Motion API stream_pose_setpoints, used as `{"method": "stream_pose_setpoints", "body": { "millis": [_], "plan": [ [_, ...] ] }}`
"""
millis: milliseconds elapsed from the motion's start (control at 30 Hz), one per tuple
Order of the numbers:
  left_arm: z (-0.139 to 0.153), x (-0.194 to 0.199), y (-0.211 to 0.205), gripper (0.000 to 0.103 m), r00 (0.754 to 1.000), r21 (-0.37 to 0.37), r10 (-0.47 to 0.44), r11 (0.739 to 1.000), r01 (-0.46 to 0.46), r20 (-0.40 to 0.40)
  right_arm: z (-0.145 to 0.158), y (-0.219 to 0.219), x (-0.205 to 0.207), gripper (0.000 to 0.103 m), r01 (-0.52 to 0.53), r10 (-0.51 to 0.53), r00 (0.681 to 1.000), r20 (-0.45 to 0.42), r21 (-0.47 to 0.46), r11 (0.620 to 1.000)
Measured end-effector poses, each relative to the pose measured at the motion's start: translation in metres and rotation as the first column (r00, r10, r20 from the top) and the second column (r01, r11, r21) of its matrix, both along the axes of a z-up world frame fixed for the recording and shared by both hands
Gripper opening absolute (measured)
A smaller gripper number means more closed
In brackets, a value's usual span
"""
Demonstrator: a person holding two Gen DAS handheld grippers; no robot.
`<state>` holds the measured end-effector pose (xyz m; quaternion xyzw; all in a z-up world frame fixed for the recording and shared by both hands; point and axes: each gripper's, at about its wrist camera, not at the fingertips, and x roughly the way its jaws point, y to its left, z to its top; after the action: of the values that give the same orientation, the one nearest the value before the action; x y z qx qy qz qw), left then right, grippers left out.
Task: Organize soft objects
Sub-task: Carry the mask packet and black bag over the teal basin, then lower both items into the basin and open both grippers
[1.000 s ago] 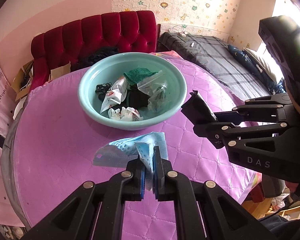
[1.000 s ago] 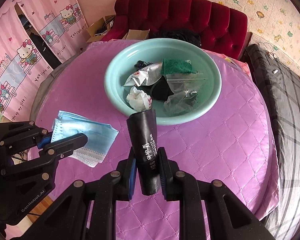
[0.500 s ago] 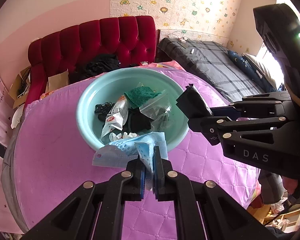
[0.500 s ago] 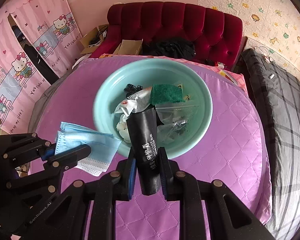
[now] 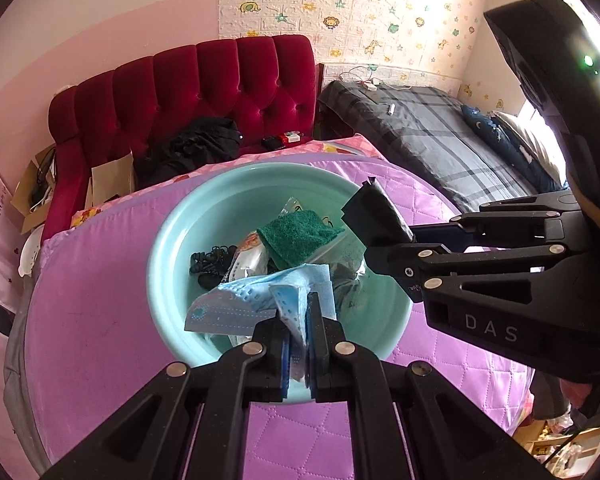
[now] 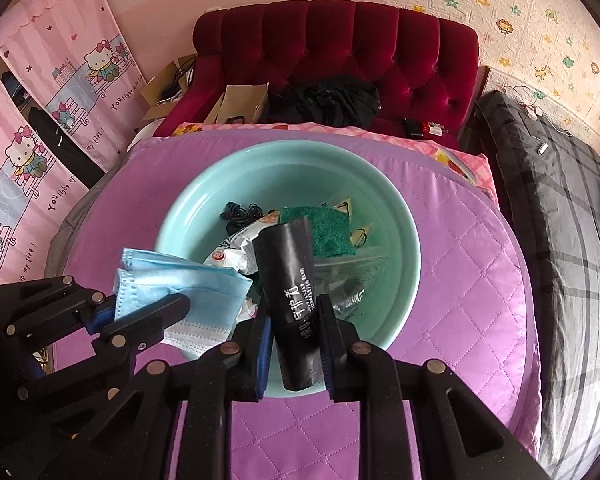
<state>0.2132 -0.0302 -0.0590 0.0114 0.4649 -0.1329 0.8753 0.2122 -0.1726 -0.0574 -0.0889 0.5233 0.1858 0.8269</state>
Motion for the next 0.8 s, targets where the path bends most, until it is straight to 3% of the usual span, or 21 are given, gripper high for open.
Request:
{"method": "stream_pose_setpoints", "body": {
  "millis": [400, 800],
  "plan": [
    [-0.022, 0.047, 0.008, 0.006, 0.999, 0.016, 0.039, 0.999, -0.039, -0.017, -0.024, 0.007, 0.049, 0.022, 0.051, -0.051, 0.997, -0.059, 0.004, 0.999],
    [-0.039, 0.062, 0.007, 0.007, 0.998, 0.017, 0.046, 0.999, -0.046, -0.039, -0.047, 0.007, 0.072, 0.022, 0.081, -0.080, 0.992, -0.097, 0.008, 0.997]
  ]
}}
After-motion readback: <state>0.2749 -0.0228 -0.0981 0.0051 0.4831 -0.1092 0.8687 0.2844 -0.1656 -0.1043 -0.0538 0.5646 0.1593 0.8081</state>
